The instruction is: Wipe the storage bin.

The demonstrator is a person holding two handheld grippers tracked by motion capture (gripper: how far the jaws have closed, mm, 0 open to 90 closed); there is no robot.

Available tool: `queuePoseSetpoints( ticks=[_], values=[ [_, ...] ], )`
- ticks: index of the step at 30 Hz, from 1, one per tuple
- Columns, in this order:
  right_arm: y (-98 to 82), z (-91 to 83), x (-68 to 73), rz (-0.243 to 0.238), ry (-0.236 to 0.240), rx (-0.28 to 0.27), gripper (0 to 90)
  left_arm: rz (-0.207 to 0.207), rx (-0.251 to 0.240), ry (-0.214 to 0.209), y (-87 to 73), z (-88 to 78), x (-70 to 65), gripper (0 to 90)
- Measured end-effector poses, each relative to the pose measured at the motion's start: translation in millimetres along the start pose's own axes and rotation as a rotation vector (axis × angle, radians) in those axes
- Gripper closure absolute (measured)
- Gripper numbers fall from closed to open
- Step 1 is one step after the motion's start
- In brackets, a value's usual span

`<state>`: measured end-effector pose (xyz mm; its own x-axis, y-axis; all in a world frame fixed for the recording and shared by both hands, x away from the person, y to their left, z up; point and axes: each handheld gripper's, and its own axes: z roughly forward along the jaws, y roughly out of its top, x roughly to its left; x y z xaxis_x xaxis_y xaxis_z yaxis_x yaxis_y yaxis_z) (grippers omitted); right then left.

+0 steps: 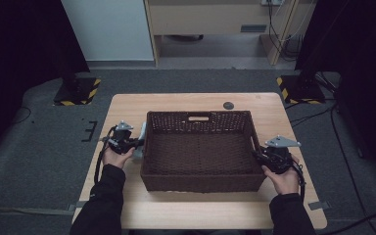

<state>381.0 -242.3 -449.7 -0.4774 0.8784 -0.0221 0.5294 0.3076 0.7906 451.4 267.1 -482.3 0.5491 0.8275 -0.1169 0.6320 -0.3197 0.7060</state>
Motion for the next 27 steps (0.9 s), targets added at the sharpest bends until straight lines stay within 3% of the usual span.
queuePoseSetpoints(
  ticks=[3,5,9,15,18,22,27],
  values=[
    [-0.3,-0.2,0.1,-0.003,-0.002,0.000,68.7,0.013,0.049,0.004,-11.6,2.2,-0.3,83.3],
    [-0.6,-0.4,0.3,-0.002,-0.005,0.000,68.8,0.006,0.053,0.007,-14.7,0.3,1.6,83.3],
    [-0.5,-1.1,2.0,0.011,-0.024,-0.001,71.2,0.005,0.003,0.003,-8.5,-11.1,0.8,83.3],
    [0.6,-1.5,3.3,0.035,-0.039,0.004,72.9,0.088,-0.087,-0.017,8.9,-38.7,-16.8,83.3],
    [0.8,-1.7,3.4,0.042,-0.043,0.004,73.2,0.116,-0.103,-0.022,11.5,-47.0,-23.3,83.3],
    [0.5,-2.9,4.8,0.058,-0.058,0.002,73.5,0.126,-0.072,-0.024,5.6,-43.0,-24.7,83.3],
    [0.1,-2.5,4.2,0.076,-0.075,0.000,73.6,0.097,-0.005,-0.044,-4.5,-24.4,-18.4,83.3]
  ],
)
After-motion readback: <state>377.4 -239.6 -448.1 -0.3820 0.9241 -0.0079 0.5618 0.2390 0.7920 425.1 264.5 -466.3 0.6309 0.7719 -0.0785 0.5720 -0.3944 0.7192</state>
